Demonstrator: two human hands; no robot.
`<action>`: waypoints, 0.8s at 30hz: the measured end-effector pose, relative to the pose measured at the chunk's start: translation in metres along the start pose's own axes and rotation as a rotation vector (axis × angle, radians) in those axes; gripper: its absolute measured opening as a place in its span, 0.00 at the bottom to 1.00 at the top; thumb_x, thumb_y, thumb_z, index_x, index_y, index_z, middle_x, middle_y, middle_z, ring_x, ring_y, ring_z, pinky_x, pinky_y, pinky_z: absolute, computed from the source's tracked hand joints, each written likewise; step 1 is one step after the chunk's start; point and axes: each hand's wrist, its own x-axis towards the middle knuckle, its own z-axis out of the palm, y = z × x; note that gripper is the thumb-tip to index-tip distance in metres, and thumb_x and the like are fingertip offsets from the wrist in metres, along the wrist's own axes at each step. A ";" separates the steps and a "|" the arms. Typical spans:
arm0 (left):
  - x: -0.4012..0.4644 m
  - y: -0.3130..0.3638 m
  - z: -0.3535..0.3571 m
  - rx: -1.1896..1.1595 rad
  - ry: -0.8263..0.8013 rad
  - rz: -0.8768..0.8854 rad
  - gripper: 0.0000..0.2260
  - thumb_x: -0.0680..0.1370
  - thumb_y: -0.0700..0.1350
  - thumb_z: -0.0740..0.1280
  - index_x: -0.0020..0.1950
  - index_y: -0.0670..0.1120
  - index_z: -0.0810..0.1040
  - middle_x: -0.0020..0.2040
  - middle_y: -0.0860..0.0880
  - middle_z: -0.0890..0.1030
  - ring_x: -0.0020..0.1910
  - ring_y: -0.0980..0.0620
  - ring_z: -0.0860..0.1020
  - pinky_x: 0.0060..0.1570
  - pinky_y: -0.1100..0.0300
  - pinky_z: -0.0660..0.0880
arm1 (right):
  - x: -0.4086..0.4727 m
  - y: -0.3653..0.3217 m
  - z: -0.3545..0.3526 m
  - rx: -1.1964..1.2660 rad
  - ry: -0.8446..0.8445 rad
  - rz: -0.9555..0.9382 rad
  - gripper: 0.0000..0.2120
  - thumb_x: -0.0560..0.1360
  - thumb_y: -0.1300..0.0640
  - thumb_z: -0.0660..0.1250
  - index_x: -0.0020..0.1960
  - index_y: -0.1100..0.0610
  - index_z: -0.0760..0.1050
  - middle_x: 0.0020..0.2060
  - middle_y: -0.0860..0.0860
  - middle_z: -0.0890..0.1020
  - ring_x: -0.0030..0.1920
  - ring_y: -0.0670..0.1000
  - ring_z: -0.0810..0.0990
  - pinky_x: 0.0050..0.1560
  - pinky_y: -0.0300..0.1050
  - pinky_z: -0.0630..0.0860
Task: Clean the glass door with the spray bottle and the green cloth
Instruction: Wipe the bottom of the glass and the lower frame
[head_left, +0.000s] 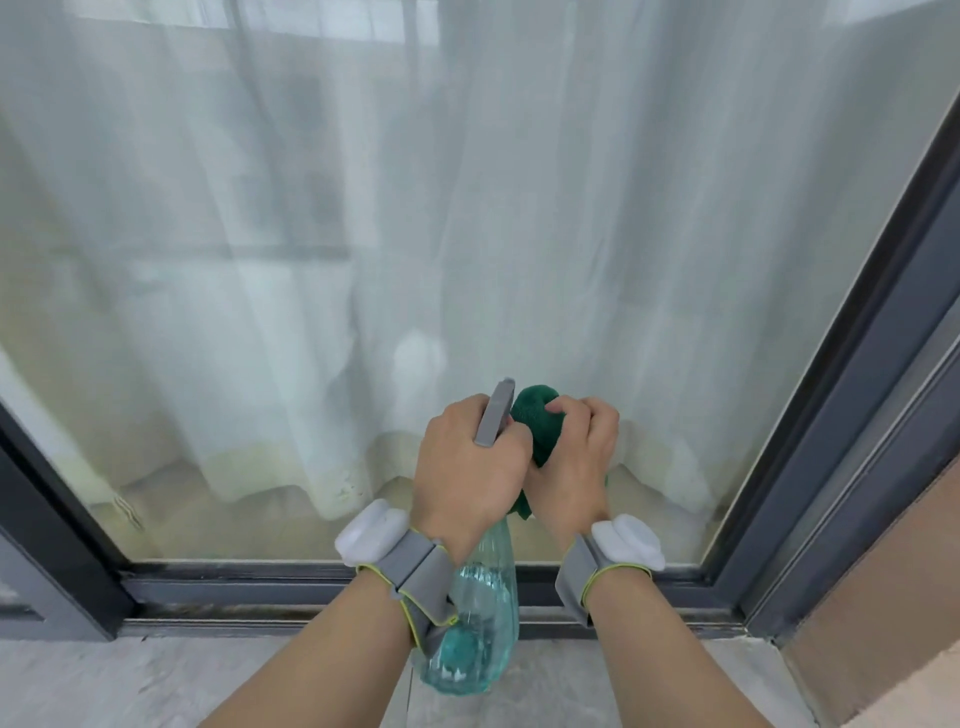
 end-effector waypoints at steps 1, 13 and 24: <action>0.001 -0.001 0.001 0.029 0.000 0.002 0.08 0.66 0.48 0.59 0.31 0.46 0.62 0.27 0.53 0.64 0.29 0.49 0.60 0.31 0.56 0.59 | 0.000 0.001 0.001 -0.002 -0.011 -0.005 0.29 0.63 0.62 0.75 0.57 0.51 0.64 0.55 0.47 0.61 0.55 0.52 0.65 0.58 0.51 0.73; 0.012 -0.009 -0.027 0.032 0.059 0.040 0.08 0.68 0.48 0.61 0.41 0.45 0.73 0.32 0.54 0.71 0.31 0.52 0.68 0.33 0.57 0.66 | 0.021 -0.021 0.030 -0.031 0.028 -0.268 0.16 0.70 0.56 0.63 0.56 0.53 0.64 0.55 0.50 0.63 0.53 0.54 0.64 0.56 0.46 0.64; 0.015 -0.013 -0.041 -0.026 0.105 0.076 0.07 0.68 0.46 0.62 0.40 0.43 0.73 0.29 0.55 0.70 0.29 0.54 0.66 0.28 0.63 0.64 | 0.053 -0.029 0.015 0.027 0.520 -0.056 0.20 0.77 0.57 0.66 0.66 0.63 0.67 0.64 0.65 0.66 0.65 0.59 0.66 0.68 0.53 0.64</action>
